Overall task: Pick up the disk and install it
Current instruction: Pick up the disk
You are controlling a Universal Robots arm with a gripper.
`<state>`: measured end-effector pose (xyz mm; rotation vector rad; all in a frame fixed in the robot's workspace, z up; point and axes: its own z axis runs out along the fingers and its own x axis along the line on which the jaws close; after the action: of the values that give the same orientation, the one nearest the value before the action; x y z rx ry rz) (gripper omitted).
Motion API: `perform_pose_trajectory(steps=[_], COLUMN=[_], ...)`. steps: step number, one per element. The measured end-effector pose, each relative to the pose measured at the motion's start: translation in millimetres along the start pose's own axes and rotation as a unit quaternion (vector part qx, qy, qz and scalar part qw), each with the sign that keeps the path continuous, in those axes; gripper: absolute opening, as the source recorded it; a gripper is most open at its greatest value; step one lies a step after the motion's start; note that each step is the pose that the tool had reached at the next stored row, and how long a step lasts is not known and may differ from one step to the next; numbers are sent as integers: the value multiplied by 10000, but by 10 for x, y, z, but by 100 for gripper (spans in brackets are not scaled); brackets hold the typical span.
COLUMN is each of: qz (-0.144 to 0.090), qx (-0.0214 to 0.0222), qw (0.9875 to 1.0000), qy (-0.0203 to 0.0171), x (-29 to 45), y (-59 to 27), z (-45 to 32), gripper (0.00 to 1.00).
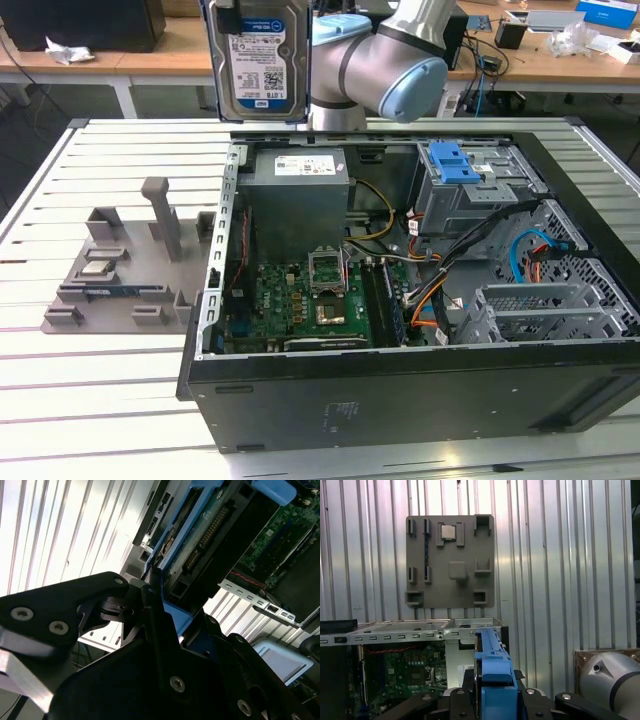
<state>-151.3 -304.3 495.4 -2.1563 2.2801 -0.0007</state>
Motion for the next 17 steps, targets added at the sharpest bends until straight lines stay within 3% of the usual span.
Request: perform_pose_trajectory(steps=[9, 17], qz=[0, 1], qx=[0, -1], qw=[10000, 10000], qy=[-1, -12], x=[11, 80], y=[-48, -109], z=[1, 0], gripper=[37, 37])
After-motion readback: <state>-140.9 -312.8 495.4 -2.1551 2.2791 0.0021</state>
